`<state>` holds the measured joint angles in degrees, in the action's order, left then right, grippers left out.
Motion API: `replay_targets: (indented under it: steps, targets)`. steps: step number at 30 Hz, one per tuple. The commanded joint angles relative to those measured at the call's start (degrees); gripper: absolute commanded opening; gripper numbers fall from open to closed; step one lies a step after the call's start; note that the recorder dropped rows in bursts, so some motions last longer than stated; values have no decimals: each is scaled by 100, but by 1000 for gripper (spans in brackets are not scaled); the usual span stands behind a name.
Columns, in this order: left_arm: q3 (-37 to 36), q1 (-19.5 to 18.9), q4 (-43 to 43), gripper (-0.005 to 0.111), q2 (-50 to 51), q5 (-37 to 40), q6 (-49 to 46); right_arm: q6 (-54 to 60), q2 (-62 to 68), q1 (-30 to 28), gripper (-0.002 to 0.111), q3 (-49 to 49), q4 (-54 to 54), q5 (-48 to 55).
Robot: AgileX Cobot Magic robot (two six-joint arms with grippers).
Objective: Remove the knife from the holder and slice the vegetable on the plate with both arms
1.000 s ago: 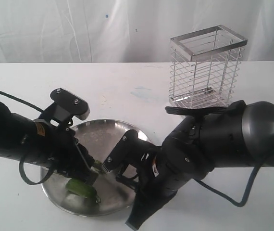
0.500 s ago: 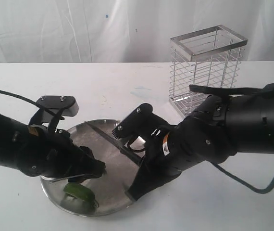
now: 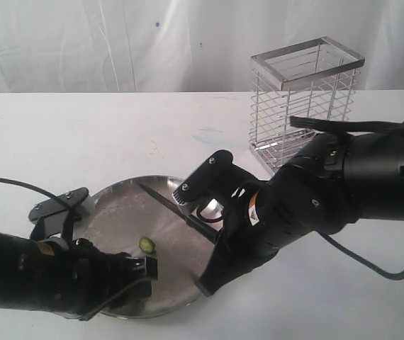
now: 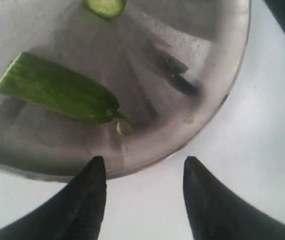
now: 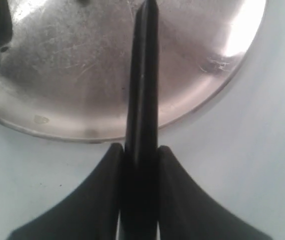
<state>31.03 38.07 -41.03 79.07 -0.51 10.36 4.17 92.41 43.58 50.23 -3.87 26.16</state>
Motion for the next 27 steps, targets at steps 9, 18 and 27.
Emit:
replay_targets:
  steps: [9, 18, 27]
  targets:
    - [-54, 143, -1067, 70, -44, -653, 192, 434, -404, -34, 0, 48, -101, -164]
    - [-54, 131, -2286, 74, -44, -835, 162, 473, -500, -34, 0, 48, -101, -178]
    - [-393, 131, -2685, 71, -33, -1153, -11, 473, -500, -34, 0, 48, -86, -226]
